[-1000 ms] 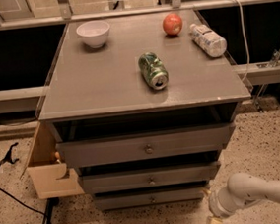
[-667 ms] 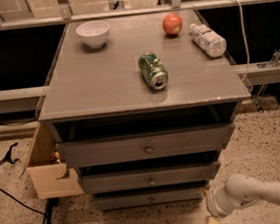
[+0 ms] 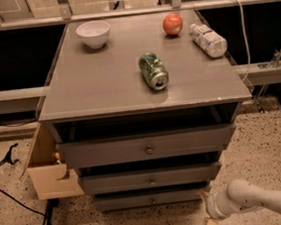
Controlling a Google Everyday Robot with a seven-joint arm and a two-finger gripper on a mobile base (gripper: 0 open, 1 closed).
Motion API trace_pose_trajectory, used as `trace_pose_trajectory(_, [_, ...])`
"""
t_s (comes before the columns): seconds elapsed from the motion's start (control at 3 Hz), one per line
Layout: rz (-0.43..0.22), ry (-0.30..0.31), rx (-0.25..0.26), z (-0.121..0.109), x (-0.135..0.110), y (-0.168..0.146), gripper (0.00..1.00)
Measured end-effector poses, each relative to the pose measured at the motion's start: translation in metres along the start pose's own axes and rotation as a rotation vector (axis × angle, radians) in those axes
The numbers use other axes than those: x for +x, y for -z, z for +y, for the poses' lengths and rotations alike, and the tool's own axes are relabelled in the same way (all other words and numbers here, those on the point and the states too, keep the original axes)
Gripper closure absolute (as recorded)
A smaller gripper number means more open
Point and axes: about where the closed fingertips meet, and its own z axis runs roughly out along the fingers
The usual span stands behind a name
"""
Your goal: Open bottom drawer
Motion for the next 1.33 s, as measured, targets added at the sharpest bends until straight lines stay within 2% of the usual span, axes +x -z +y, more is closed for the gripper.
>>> trace_pose_trajectory(0.67, [-0.129, 0.09, 0.066, -0.009, -0.005, -0.021, 0.0])
trace_pose_trajectory(1.33, [-0.164, 0.13, 0.089, -0.03, -0.008, -0.04, 0.0])
